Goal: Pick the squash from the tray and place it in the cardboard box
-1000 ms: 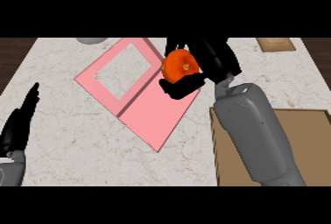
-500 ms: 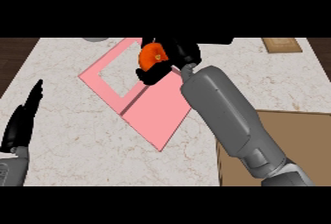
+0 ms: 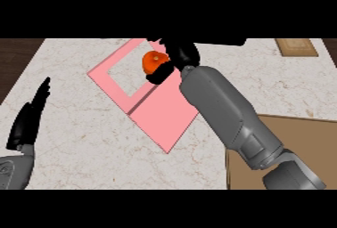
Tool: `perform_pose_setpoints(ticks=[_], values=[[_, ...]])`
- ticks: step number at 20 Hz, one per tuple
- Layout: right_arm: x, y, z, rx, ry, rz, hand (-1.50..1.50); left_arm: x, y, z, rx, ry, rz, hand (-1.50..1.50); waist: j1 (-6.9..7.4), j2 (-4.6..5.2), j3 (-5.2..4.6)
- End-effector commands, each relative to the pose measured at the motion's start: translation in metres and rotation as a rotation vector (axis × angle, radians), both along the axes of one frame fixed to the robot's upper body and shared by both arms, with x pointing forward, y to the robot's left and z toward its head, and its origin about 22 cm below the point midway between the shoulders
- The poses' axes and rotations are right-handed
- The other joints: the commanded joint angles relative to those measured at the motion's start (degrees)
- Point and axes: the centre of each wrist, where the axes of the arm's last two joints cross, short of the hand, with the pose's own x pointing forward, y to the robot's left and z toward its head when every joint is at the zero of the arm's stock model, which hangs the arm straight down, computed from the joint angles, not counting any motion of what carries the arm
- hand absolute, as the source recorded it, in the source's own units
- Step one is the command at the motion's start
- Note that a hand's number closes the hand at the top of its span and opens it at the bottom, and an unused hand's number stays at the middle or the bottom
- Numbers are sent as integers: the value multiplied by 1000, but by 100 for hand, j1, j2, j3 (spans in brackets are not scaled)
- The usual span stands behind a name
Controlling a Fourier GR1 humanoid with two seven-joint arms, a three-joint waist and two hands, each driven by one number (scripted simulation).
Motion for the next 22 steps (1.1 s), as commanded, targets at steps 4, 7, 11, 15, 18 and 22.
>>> perform_pose_setpoints(ticks=[4,7,11,15,18,22], values=[[2,-7,-22,93,18,13,-150,1,-6,-5,-6,5,-9,0,41,2,3],[7,-3,-5,158,-67,21,-150,-1,-13,4,7,-3,-14,0,60,-3,9],[6,1,5,283,-144,-26,-150,8,-2,7,-2,8,0,0,13,2,5],[9,-13,-3,466,-170,-78,-150,-8,-4,1,-3,10,32,0,-174,-62,11],[15,-34,-16,516,-183,-53,-150,-9,6,-7,13,21,51,0,-293,-47,7],[30,-87,1,582,-174,-46,-150,-9,8,-4,-3,27,73,0,-402,-88,8]])
